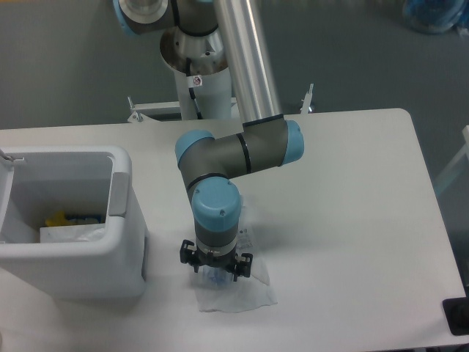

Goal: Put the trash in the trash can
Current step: 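Lower the gripper around the clear bottle and close on it, then lift the clear bottle and carry it over the white bin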

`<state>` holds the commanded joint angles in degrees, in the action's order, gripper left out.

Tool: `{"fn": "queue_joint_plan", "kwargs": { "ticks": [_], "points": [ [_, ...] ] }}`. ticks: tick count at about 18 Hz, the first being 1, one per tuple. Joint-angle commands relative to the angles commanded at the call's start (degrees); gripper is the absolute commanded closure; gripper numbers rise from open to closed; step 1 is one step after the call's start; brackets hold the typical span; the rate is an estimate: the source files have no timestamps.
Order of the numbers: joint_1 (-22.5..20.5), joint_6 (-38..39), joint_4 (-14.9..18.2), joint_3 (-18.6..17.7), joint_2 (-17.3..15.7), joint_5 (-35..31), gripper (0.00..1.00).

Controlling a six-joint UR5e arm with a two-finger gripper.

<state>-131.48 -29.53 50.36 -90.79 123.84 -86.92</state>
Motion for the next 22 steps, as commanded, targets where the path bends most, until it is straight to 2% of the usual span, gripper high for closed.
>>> {"fn": "queue_joint_plan", "kwargs": {
  "ticks": [3, 10, 12, 15, 17, 22],
  "points": [
    [0.0, -0.2, -0.3, -0.1, 0.0, 0.1, 0.36],
    [-0.3, -0.6, -0.2, 1.1, -0.6, 0.2, 0.36],
    [-1.1, -0.6, -0.2, 1.4, -2.4, 0.3, 0.36],
    [-3.4, -0.7, -0.2, 1.8, -7.7, 0.7, 0.36],
    [-4.4, -0.7, -0.6, 3.6, -10.8, 1.9, 0.36],
    [-7.6, 3.0, -0.8, 12.9, -12.6, 12.3, 0.36]
  ]
}}
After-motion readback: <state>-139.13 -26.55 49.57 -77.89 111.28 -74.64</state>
